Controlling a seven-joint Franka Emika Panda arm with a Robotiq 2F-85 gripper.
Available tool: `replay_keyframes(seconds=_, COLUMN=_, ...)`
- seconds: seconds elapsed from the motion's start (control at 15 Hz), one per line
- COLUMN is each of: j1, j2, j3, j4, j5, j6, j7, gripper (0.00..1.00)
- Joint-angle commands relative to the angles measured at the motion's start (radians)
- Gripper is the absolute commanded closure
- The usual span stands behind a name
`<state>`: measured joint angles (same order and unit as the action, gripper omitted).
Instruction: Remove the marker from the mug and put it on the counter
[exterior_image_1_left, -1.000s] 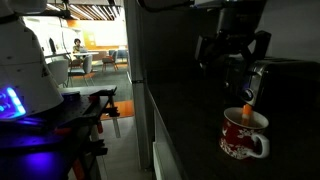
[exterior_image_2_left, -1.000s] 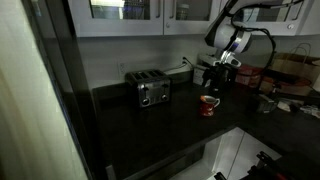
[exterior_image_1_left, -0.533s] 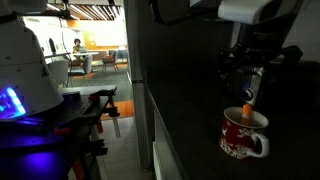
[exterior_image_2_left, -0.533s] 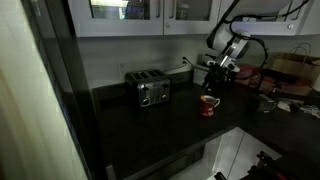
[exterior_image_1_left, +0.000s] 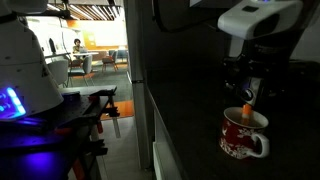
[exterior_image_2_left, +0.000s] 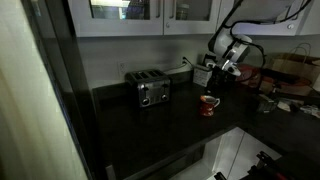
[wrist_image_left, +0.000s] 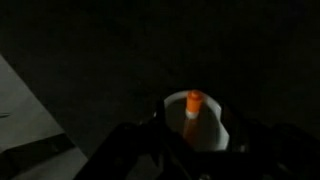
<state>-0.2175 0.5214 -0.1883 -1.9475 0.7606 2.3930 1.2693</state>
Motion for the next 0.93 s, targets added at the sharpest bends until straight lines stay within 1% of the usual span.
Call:
replay_keyframes(seconds=0.0, j1=0.005, j2=0.01, j3=-0.008, j4=0.004, j5=0.023, j6=0.063, j7=0.043, gripper=0.41)
replay_keyframes(seconds=0.07, j1=-0.001, j2=0.015, j3=-0.006, j4=0.007, j5=0.03, j6=0.071, j7=0.044, gripper=0.44)
replay_keyframes(seconds=0.13, j1=-0.009, j2=0.022, j3=-0.006, j4=0.011, j5=0.039, j6=0.078, j7=0.042, gripper=0.41)
replay_keyframes(seconds=0.2, j1=-0.018, j2=0.028, j3=-0.003, j4=0.016, j5=0.051, j6=0.073, j7=0.036, gripper=0.46)
replay_keyframes(seconds=0.27, j1=-0.023, j2=0.035, j3=-0.005, j4=0.022, j5=0.054, j6=0.066, j7=0.041, gripper=0.46)
replay_keyframes(seconds=0.33, j1=-0.022, j2=0.041, j3=-0.009, j4=0.025, j5=0.051, j6=0.061, j7=0.047, gripper=0.51)
replay_keyframes(seconds=0.4, j1=-0.021, j2=0.046, j3=-0.013, j4=0.026, j5=0.043, j6=0.06, j7=0.052, gripper=0.51)
replay_keyframes(seconds=0.47, j1=-0.021, j2=0.051, j3=-0.015, j4=0.029, j5=0.038, j6=0.055, j7=0.056, gripper=0.56)
replay_keyframes(seconds=0.53, j1=-0.019, j2=0.058, j3=-0.017, j4=0.033, j5=0.032, j6=0.054, j7=0.061, gripper=0.54)
replay_keyframes(seconds=0.6, j1=-0.017, j2=0.065, j3=-0.017, j4=0.038, j5=0.029, j6=0.051, j7=0.067, gripper=0.55)
replay_keyframes(seconds=0.67, j1=-0.015, j2=0.073, j3=-0.015, j4=0.044, j5=0.027, j6=0.047, j7=0.074, gripper=0.51)
replay_keyframes(seconds=0.73, j1=-0.013, j2=0.078, j3=-0.014, j4=0.048, j5=0.025, j6=0.043, j7=0.077, gripper=0.51)
replay_keyframes(seconds=0.8, j1=-0.008, j2=0.086, j3=-0.015, j4=0.053, j5=0.018, j6=0.041, j7=0.083, gripper=0.49)
replay_keyframes(seconds=0.87, j1=-0.006, j2=0.094, j3=-0.014, j4=0.058, j5=0.015, j6=0.037, j7=0.085, gripper=0.5)
